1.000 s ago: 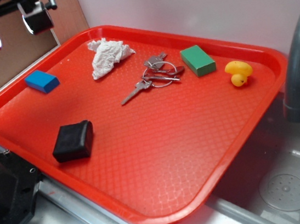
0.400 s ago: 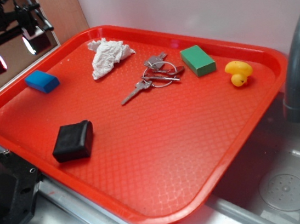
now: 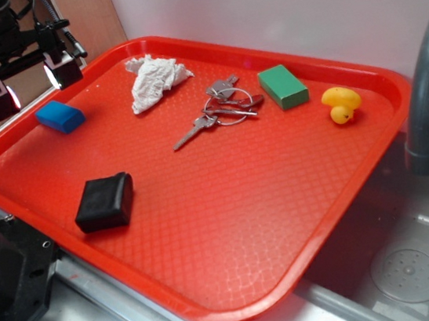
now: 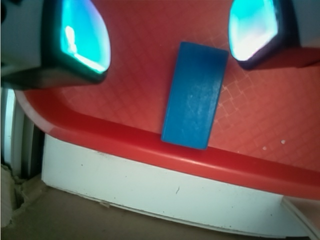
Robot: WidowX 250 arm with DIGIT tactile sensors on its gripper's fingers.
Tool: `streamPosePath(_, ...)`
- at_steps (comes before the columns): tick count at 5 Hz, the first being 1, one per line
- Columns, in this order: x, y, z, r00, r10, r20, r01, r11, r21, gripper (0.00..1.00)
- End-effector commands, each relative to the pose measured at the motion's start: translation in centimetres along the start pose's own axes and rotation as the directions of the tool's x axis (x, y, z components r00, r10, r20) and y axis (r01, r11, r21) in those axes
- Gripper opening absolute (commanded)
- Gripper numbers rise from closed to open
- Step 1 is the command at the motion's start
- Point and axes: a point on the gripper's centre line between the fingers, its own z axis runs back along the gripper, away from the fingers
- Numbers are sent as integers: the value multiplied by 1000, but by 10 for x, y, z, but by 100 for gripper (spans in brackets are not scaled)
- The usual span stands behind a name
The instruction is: Grab the blue block.
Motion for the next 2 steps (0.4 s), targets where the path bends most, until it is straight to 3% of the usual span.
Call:
streamPosePath(1, 6, 6, 11, 999, 11, 33, -10, 1000, -29, 100)
streamPosePath(2, 0, 1, -2, 998, 40, 44, -39, 999, -32, 100)
